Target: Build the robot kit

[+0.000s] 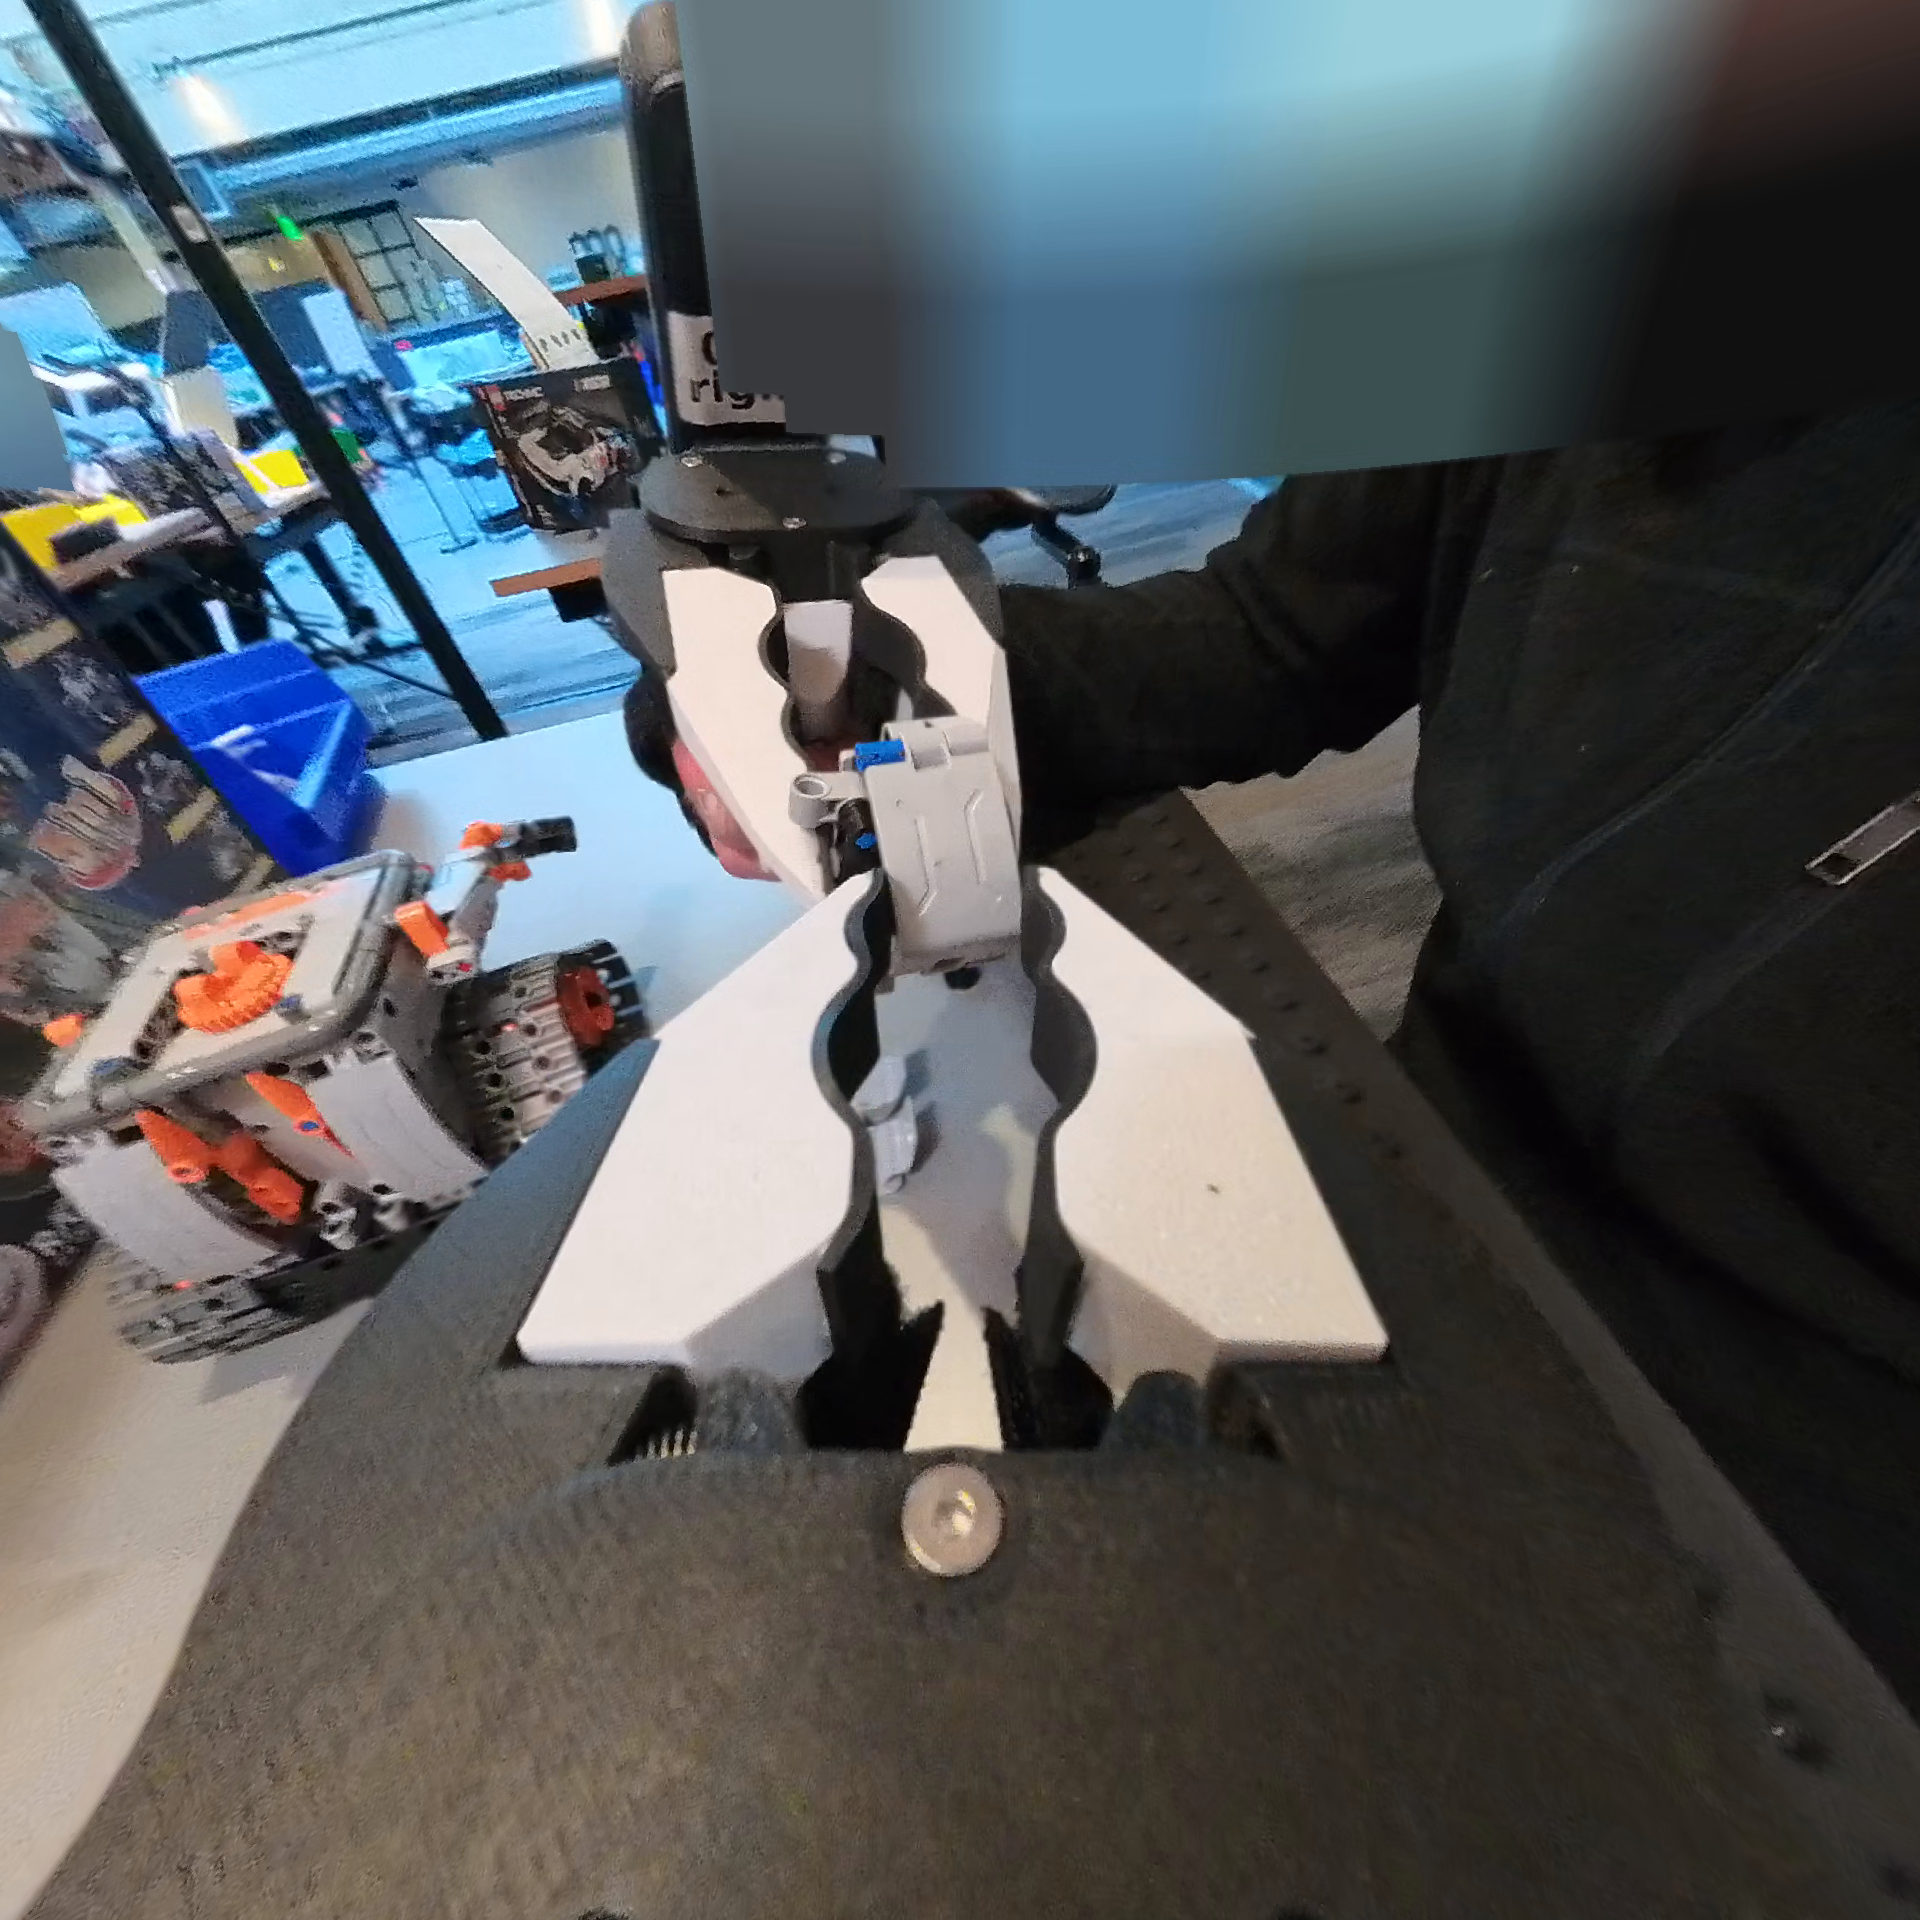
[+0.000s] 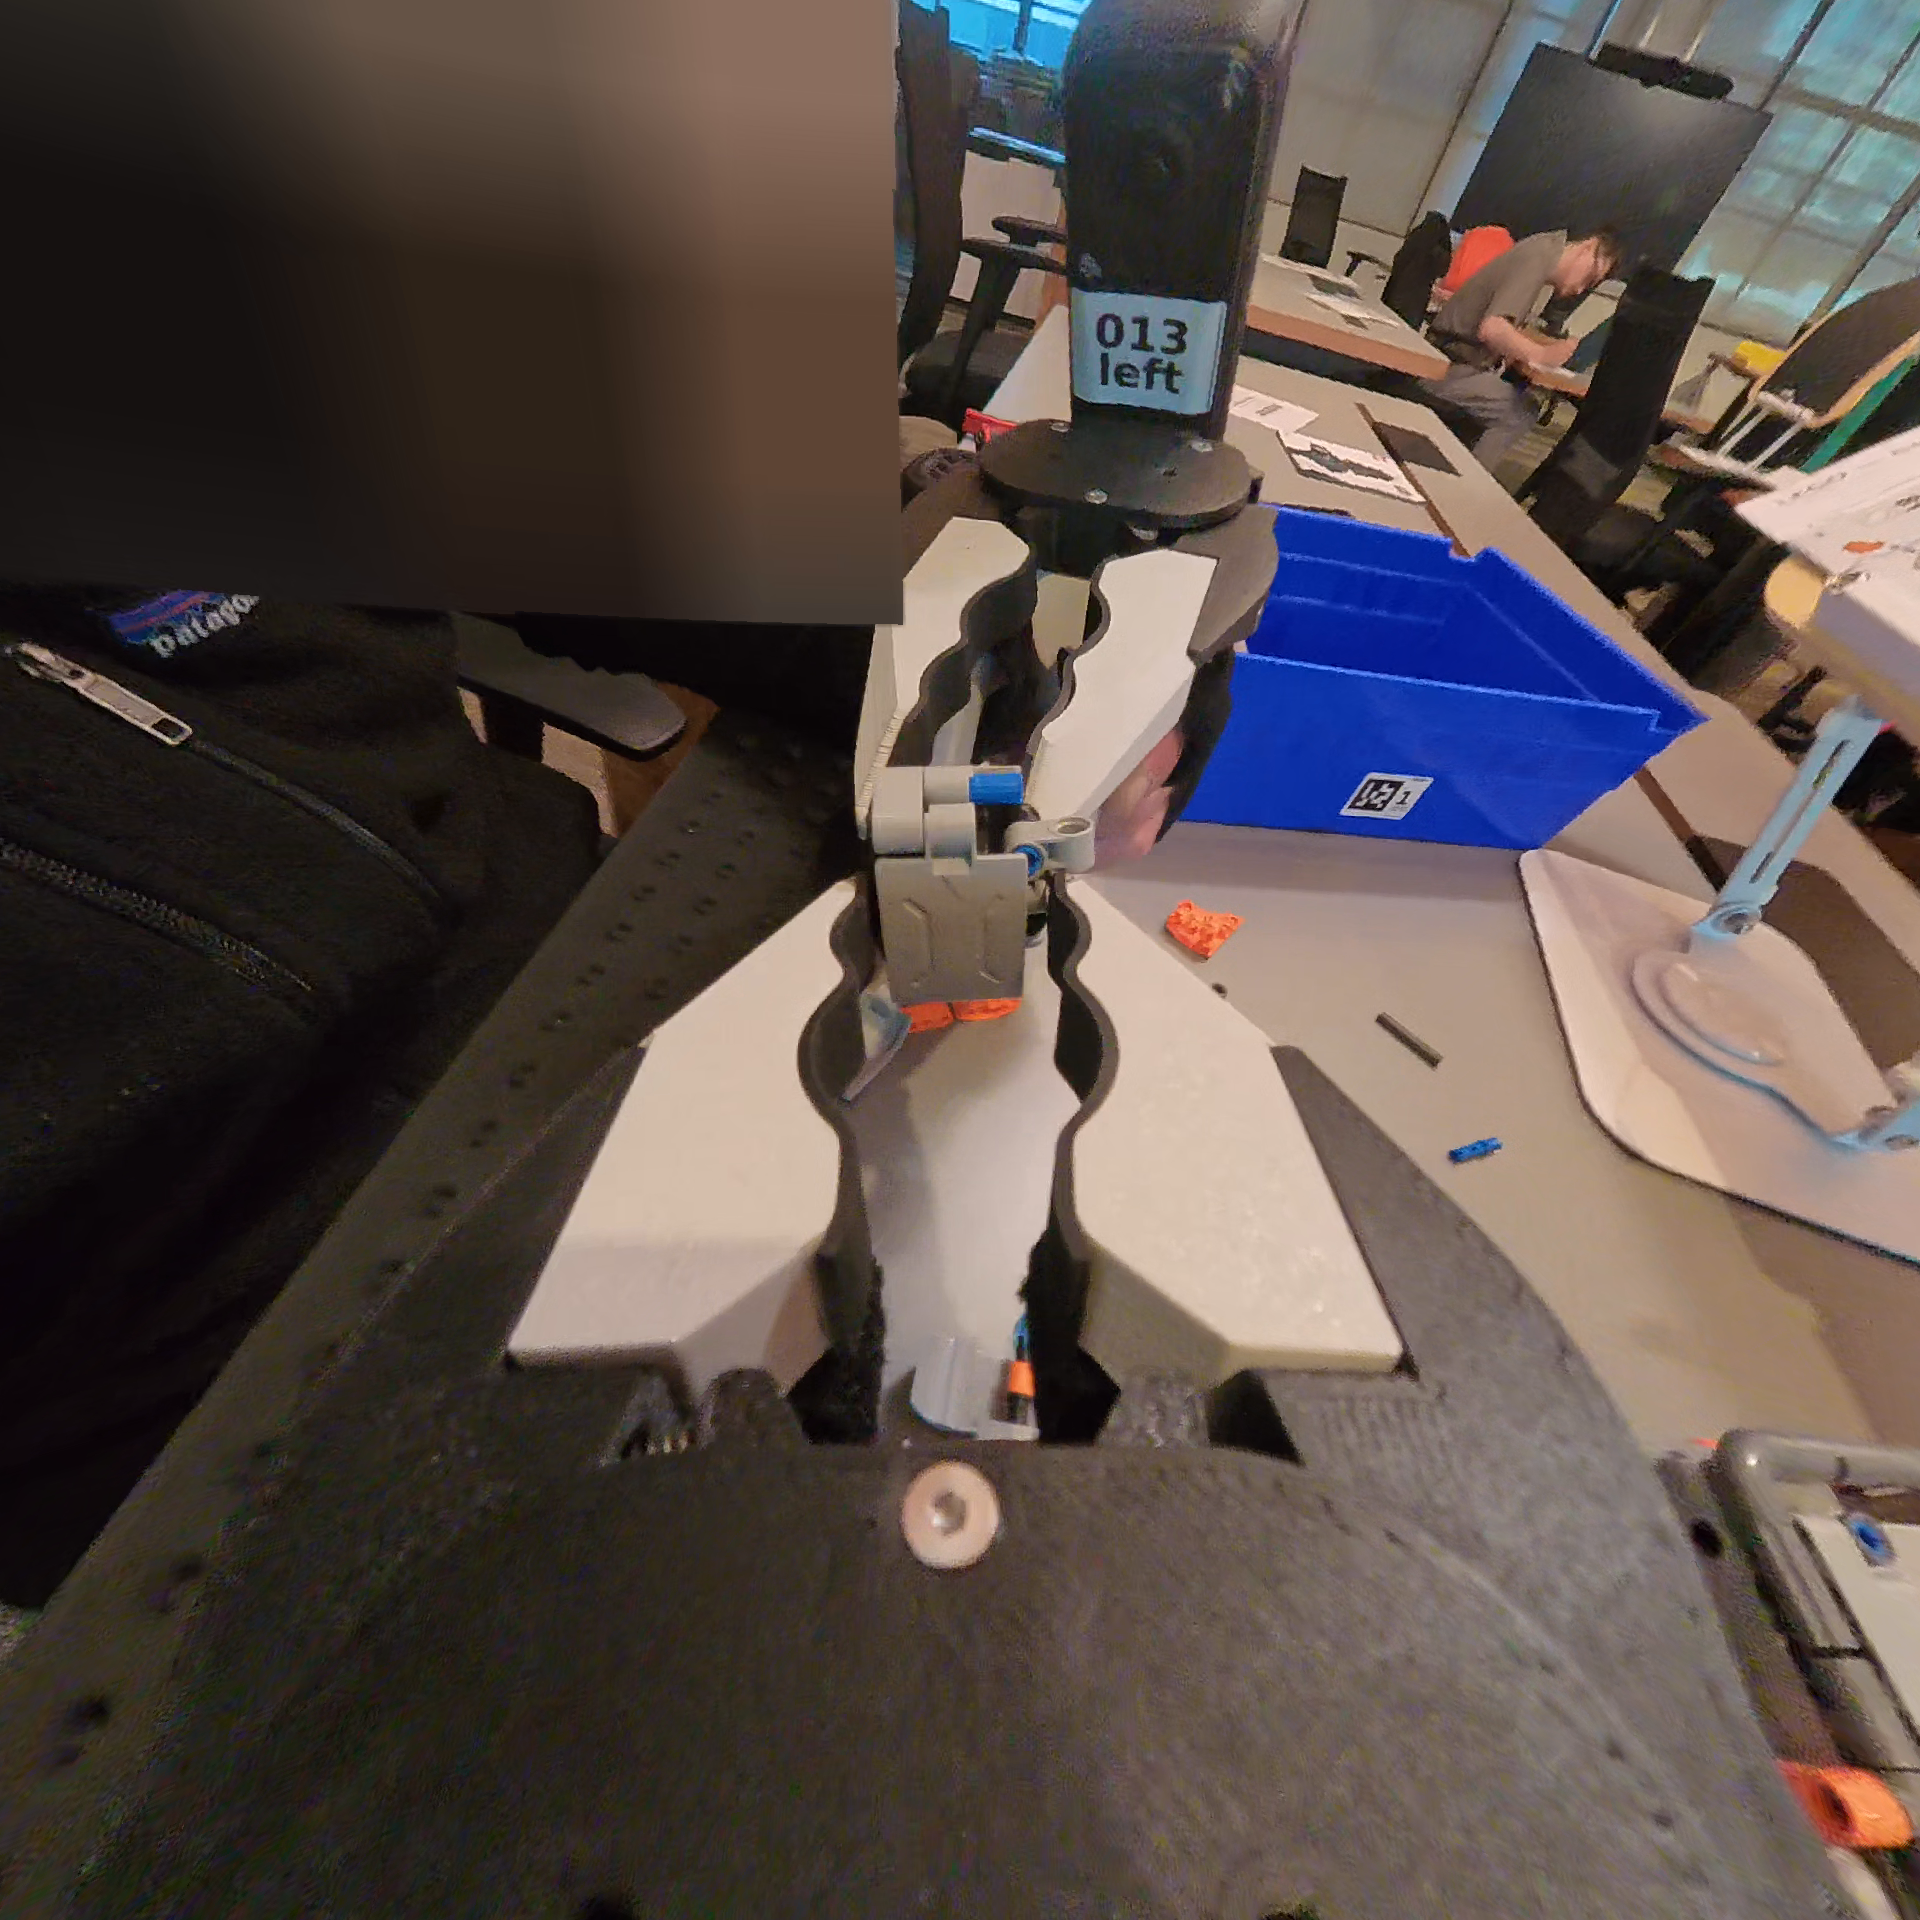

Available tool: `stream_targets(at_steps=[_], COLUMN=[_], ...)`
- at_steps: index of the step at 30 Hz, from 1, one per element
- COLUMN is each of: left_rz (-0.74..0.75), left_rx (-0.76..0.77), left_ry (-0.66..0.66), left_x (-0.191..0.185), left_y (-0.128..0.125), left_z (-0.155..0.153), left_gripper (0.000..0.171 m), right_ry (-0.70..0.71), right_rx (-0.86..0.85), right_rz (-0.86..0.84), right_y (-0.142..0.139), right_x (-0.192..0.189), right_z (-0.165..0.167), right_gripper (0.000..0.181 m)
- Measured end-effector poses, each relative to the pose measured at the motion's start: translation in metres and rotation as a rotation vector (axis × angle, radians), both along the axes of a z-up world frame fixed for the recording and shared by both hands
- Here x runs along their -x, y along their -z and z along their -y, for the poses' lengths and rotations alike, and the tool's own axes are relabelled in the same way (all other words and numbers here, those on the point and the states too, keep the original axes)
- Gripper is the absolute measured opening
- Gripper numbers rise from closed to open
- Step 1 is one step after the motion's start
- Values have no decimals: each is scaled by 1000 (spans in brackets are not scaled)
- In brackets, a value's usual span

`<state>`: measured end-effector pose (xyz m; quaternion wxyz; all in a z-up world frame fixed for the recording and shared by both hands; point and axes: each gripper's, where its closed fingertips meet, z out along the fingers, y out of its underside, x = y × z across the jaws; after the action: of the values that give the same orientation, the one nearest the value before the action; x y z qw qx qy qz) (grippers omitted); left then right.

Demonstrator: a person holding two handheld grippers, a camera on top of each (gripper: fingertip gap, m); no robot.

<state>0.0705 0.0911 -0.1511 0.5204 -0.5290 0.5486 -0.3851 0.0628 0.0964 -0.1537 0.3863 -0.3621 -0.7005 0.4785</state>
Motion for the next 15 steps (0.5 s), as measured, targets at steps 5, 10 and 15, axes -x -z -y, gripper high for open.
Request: stream_targets(at_steps=[5, 10, 15], left_rz=[105, 141, 124], left_rx=[142, 110, 41], left_ry=[37, -56, -166], left_x=[3, 4, 5], left_y=[-6, -12, -13], left_z=[-9, -22, -33], left_gripper=[22, 27, 24], right_ry=[20, 83, 145], right_rx=[99, 144, 119], right_rz=[1, -10, -23], right_y=[-4, -8, -9], right_x=[2, 5, 7], right_z=[-9, -21, -29], right_gripper=[30, 28, 28])
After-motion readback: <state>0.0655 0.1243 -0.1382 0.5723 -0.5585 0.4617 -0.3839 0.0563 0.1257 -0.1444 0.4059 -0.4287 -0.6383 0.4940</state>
